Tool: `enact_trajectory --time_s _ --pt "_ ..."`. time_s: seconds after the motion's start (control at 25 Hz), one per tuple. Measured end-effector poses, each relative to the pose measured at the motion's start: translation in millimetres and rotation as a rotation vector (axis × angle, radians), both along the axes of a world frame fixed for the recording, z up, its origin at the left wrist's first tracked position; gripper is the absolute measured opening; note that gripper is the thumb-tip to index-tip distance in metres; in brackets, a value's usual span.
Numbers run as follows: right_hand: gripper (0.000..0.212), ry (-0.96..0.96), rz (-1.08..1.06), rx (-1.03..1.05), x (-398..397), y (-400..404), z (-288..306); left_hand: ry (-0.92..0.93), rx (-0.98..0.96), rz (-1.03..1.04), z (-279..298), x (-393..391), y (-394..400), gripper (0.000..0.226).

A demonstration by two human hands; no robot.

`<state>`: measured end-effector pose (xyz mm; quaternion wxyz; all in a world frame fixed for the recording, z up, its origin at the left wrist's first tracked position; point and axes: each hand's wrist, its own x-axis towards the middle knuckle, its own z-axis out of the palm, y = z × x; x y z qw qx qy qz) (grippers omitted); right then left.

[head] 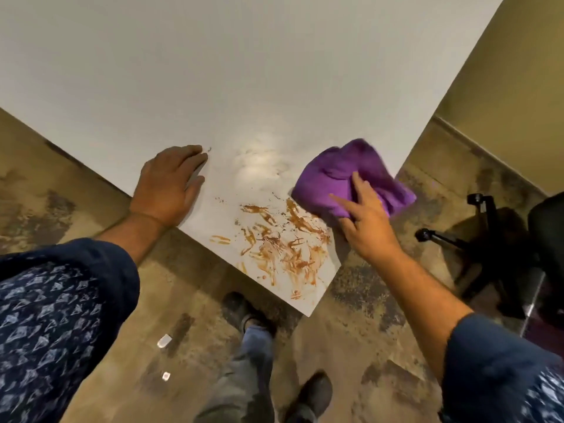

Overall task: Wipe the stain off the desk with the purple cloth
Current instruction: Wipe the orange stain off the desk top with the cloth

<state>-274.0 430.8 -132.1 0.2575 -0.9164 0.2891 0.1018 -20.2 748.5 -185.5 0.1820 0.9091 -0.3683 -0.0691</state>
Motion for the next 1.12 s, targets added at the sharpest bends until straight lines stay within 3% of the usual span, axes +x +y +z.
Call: enact_trajectory --time_s 0.04,0.2,0.32,0.44,0.56,0.64,0.84,1.12 --pt "0.052 0.068 0.052 -0.03 -2 5 -16 -0.021 -0.008 -0.007 -5 2 0 0.047" --pt "0.057 0.001 0.156 -0.26 3 -1 -33 -0.067 -0.013 -0.081 -16 9 4 0.052" --pt "0.063 -0.037 0.146 -0.183 4 36 -37 -0.077 -0.017 -0.087 -16 7 6 0.056" --pt "0.064 -0.062 0.361 -0.174 -7 65 -35 -0.085 0.054 -0.221 -15 8 10 0.069" --pt "0.07 0.01 0.505 -0.401 4 35 -37 -0.134 0.094 -0.312 -13 6 13 0.072" --pt "0.074 0.087 0.441 -0.391 10 27 -47 -0.144 0.082 -0.293 -12 4 13 0.07" --pt "0.067 -0.033 0.317 -0.279 -1 52 -63 -0.122 0.002 -0.277 -15 1 14 0.066" --pt "0.069 -0.04 0.295 -0.273 -58 140 -68 -0.146 -0.045 -0.289 -29 7 15 0.065"
